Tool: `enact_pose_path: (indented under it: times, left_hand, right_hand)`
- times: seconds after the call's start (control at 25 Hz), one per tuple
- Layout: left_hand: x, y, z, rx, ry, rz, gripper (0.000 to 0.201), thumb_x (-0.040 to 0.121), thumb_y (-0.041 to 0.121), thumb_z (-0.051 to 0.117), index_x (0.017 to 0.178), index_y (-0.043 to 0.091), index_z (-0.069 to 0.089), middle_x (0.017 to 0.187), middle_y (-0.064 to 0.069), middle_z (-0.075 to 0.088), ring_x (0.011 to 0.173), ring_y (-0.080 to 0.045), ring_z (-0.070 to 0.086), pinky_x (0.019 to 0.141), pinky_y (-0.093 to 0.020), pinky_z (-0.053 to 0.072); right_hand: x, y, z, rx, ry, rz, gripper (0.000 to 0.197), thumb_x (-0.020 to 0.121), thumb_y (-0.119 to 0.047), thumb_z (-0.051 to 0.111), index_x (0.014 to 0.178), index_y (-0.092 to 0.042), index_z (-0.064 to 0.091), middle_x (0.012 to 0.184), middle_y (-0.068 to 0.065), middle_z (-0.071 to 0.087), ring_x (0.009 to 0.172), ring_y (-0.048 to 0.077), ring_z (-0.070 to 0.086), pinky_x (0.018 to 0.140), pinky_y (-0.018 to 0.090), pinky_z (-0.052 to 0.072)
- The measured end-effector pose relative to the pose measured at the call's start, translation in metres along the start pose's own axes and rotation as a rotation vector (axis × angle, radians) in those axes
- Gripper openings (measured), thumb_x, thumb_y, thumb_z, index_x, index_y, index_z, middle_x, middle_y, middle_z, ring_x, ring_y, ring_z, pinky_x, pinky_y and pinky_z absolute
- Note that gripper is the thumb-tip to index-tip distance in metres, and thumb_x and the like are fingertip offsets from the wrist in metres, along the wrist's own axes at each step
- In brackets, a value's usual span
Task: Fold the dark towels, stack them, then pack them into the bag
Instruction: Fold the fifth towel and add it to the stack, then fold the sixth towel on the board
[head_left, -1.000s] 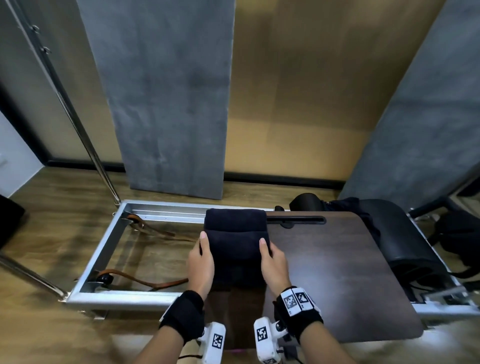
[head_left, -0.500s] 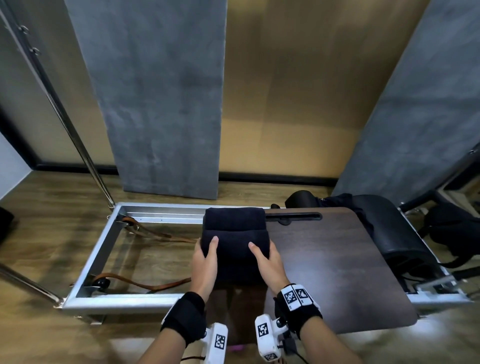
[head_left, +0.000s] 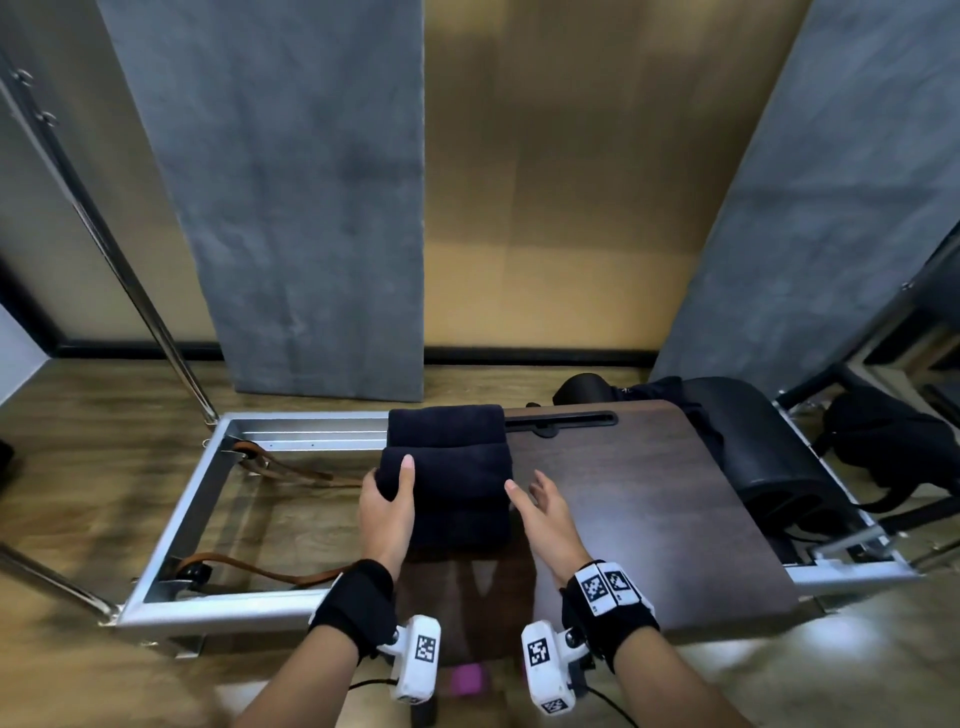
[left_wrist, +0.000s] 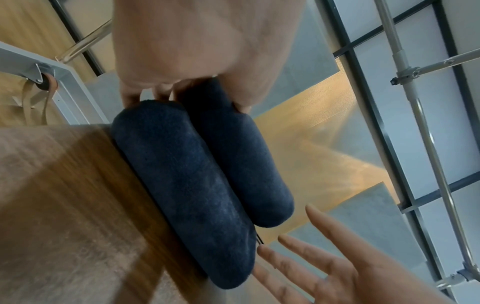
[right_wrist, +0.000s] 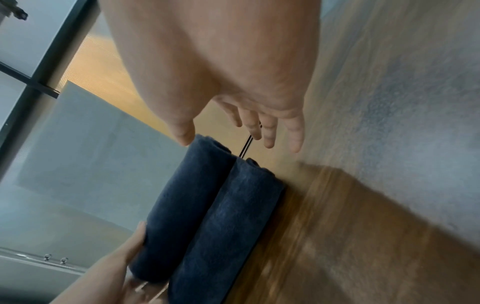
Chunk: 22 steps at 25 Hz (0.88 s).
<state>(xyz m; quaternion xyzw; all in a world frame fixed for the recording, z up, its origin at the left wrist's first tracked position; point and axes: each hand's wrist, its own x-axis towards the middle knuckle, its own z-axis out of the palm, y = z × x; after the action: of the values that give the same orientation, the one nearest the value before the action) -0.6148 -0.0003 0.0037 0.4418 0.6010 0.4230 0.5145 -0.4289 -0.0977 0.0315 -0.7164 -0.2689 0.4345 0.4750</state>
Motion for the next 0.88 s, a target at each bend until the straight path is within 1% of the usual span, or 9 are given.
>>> enact_pose_path:
  times: [0.08,0.16,0.24,0.32,0.4,0.48,0.6,0.72,0.88]
  left_hand:
    - [-0.011,0.008,0.000,0.014,0.052,0.028,0.074,0.098,0.058,0.064,0.153,0.012,0.045,0.151,-0.008,0.053,0.139,-0.026,0.052,0.118,-0.045,0.042]
    - [-0.029,0.018,0.003,0.080,0.192,0.140,0.070,0.099,0.062,0.059,0.148,0.014,0.048,0.150,-0.006,0.048,0.137,-0.022,0.047,0.113,-0.040,0.042]
    - [-0.051,0.031,0.010,0.168,0.398,0.363,0.050,0.100,0.062,0.056,0.125,0.019,0.058,0.129,-0.001,0.054,0.117,-0.017,0.049,0.098,-0.033,0.041]
    - [-0.071,0.042,0.028,0.151,0.430,0.551,0.028,0.103,0.054,0.057,0.104,0.026,0.059,0.105,0.007,0.058,0.098,-0.014,0.052,0.085,-0.026,0.041]
    - [-0.094,0.045,0.063,0.083,0.266,0.611,0.022,0.106,0.048,0.057,0.090,0.032,0.058,0.084,0.011,0.061,0.081,-0.010,0.058,0.073,-0.023,0.045]
    - [-0.118,0.040,0.107,0.105,0.029,0.573,0.029,0.105,0.049,0.058,0.082,0.032,0.061,0.073,0.008,0.064,0.068,-0.007,0.060,0.065,-0.019,0.046]
    - [-0.154,0.026,0.184,0.241,-0.327,0.437,0.029,0.101,0.053,0.060,0.083,0.032,0.068,0.073,0.006,0.069,0.070,-0.010,0.066,0.071,-0.034,0.056]
    - [-0.189,0.019,0.258,0.325,-0.497,0.385,0.026,0.101,0.046,0.063,0.083,0.029,0.070,0.075,0.005,0.073,0.075,-0.013,0.070,0.081,-0.045,0.059]
    - [-0.239,0.021,0.351,0.405,-0.618,0.369,0.026,0.104,0.036,0.064,0.084,0.021,0.072,0.076,0.001,0.075,0.077,-0.016,0.073,0.084,-0.042,0.059]
  right_hand:
    - [-0.003,-0.003,-0.012,0.032,-0.008,-0.011,0.076,0.100,-0.041,0.066,0.163,-0.020,0.028,0.164,0.009,0.037,0.150,0.022,0.038,0.121,0.038,0.036]
    - [-0.006,-0.007,-0.027,0.037,-0.020,-0.022,0.073,0.100,-0.041,0.065,0.162,-0.020,0.031,0.162,0.009,0.040,0.149,0.021,0.040,0.117,0.034,0.037]
    - [-0.009,-0.009,-0.046,0.042,-0.022,-0.040,0.068,0.101,-0.040,0.064,0.159,-0.018,0.035,0.156,0.009,0.047,0.145,0.020,0.044,0.111,0.030,0.038]
    - [-0.011,-0.008,-0.069,0.050,-0.013,-0.043,0.061,0.102,-0.038,0.063,0.155,-0.018,0.041,0.145,0.006,0.055,0.139,0.019,0.050,0.108,0.030,0.041]
    - [-0.015,-0.004,-0.101,0.056,-0.016,-0.030,0.055,0.103,-0.037,0.063,0.151,-0.019,0.046,0.137,0.002,0.058,0.134,0.021,0.055,0.109,0.038,0.047]
    - [-0.018,0.003,-0.139,0.083,-0.013,0.004,0.046,0.104,-0.033,0.062,0.145,-0.017,0.052,0.133,0.001,0.062,0.126,0.022,0.061,0.101,0.042,0.054]
    - [-0.022,0.019,-0.207,0.100,-0.005,0.042,0.030,0.105,-0.030,0.060,0.131,-0.014,0.062,0.124,0.008,0.069,0.112,0.026,0.069,0.081,0.037,0.056]
    - [-0.024,0.037,-0.279,0.121,0.007,0.082,0.024,0.105,-0.024,0.059,0.120,-0.007,0.067,0.116,0.019,0.073,0.096,0.029,0.072,0.077,0.038,0.056]
    - [-0.024,0.064,-0.380,0.143,0.075,0.108,0.021,0.105,-0.023,0.059,0.113,-0.006,0.069,0.107,0.023,0.076,0.080,0.024,0.071,0.072,0.034,0.055]
